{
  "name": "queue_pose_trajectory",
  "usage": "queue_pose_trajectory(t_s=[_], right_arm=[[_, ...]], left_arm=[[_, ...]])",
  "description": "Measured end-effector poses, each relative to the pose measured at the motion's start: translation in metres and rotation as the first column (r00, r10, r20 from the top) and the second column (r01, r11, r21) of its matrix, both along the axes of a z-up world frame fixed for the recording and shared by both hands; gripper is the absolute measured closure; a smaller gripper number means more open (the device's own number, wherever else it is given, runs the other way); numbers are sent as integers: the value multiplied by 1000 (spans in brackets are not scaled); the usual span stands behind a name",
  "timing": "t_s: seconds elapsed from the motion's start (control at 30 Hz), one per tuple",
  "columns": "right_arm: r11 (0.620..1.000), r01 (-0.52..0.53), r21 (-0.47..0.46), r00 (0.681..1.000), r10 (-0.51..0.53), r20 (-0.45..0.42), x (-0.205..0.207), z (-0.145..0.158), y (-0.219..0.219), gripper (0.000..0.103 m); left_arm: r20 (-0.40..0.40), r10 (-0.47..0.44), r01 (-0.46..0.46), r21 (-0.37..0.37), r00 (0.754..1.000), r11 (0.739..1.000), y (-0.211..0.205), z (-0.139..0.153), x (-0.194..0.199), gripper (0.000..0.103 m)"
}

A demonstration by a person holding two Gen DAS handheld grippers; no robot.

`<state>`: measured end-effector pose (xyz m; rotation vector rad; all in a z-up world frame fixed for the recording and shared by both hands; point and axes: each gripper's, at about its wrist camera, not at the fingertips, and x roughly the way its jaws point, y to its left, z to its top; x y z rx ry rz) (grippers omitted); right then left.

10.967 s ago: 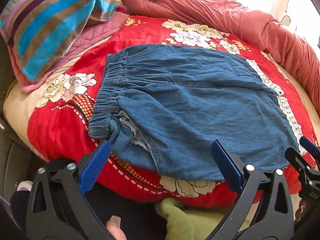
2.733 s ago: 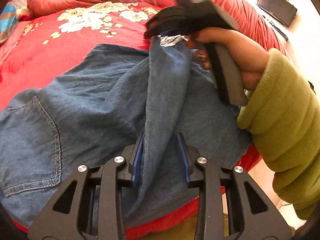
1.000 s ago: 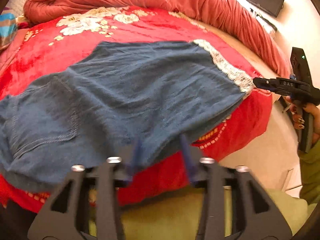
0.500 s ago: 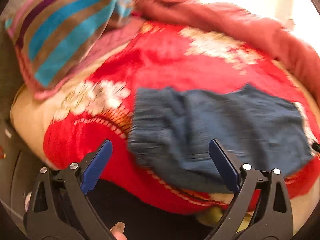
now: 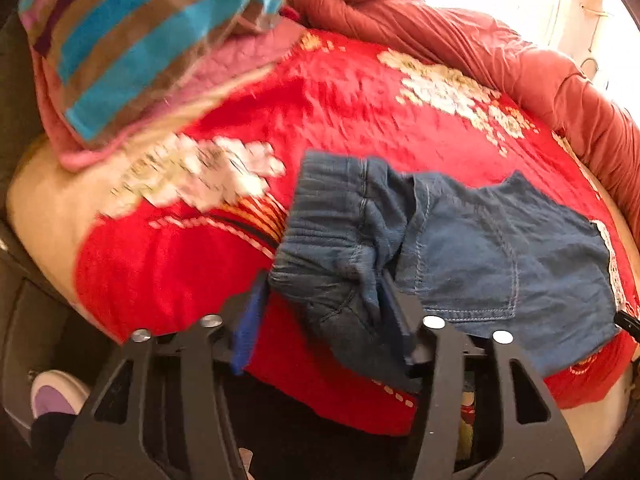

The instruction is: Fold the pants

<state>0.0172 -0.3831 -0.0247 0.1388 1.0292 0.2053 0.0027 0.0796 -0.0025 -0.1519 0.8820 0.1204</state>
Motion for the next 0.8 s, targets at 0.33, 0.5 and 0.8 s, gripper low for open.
queue_pose_trajectory(t_s=[0.33, 0.5, 0.8], right_arm=[[999, 38, -5, 984, -36, 174, 45, 48, -20, 47], [1000, 26, 2, 991, -26, 130, 103, 35, -33, 47], [995, 16, 95, 1000, -14, -26, 168, -24, -51, 57]], left_arm=[[186, -208, 180, 157, 960, 971, -78, 69, 0, 43], [40, -380, 380, 2, 924, 925, -131, 26, 39, 42], [-112, -371, 380, 64, 922, 923, -140, -36, 58, 41]])
